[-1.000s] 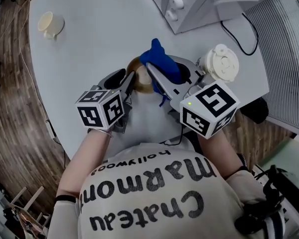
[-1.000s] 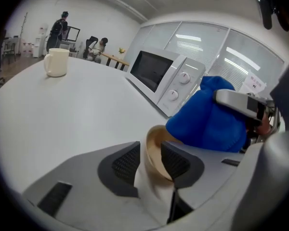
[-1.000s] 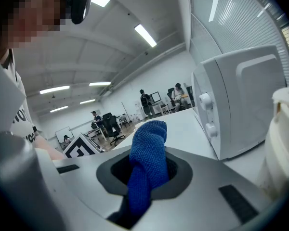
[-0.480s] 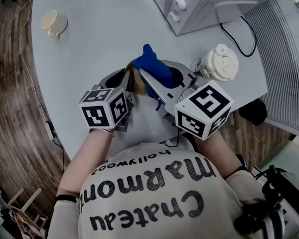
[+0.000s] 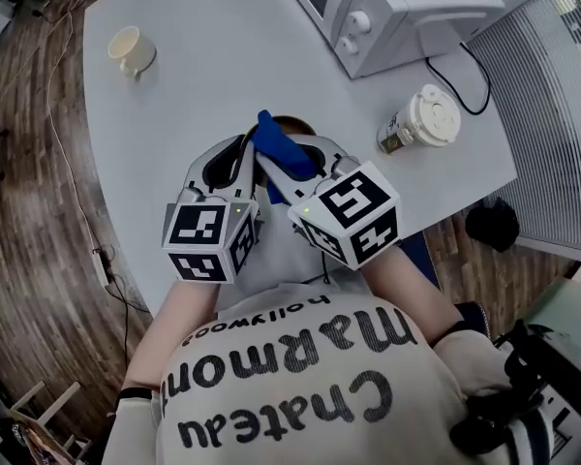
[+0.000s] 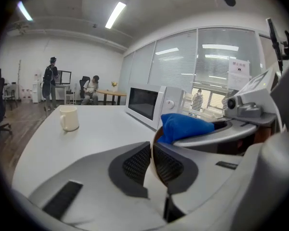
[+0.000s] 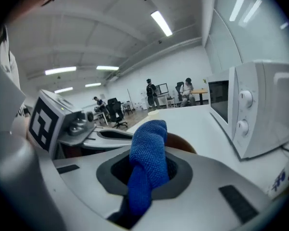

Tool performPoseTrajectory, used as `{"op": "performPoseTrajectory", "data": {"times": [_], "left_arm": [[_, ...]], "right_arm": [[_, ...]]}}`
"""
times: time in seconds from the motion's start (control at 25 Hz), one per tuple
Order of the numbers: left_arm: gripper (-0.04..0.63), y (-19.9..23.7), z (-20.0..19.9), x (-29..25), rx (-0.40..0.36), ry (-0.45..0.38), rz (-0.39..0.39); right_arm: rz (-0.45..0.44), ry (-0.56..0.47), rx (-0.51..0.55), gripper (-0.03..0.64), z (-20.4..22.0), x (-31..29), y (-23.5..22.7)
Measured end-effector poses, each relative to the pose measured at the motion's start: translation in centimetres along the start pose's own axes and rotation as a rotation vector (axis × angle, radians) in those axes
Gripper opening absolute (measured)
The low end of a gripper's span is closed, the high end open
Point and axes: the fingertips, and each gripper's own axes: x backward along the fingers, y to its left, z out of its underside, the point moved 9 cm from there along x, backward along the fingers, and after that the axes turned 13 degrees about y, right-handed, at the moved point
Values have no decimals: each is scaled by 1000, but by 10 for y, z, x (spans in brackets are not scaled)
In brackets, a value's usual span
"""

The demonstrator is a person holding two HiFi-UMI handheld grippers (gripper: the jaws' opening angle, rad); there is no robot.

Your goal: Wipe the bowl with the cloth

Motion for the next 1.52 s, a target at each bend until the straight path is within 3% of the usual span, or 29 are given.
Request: {"op": "performPoseTrajectory", "data": {"times": [0.12,0.4,0.64,1.08,1.28,1.4,1.52], "left_arm": [[25,5,4,20,-54,-29,-12],[25,23,25,90,-217,-19,-55],[37,25,32,132,-296,-71,-93],[41,23,41,177,-291,-196,-120],[49,34,48,191,-215,-264,-158],[51,41,50,194,-150,-261,-152],[50,41,49,193,-126,-252,-152]], "right_arm": [[77,41,63,48,-3,-6,21],[88,67,34,48,-14,-16,85],[138,-39,-115,48,-18,-14,121],[186,-178,-316,48,-8,6,143],[239,-179,-348,48,4,7,144],[246,-184,-400,48,11,12,137],[231,-189,-385,48,10,17,139]]}}
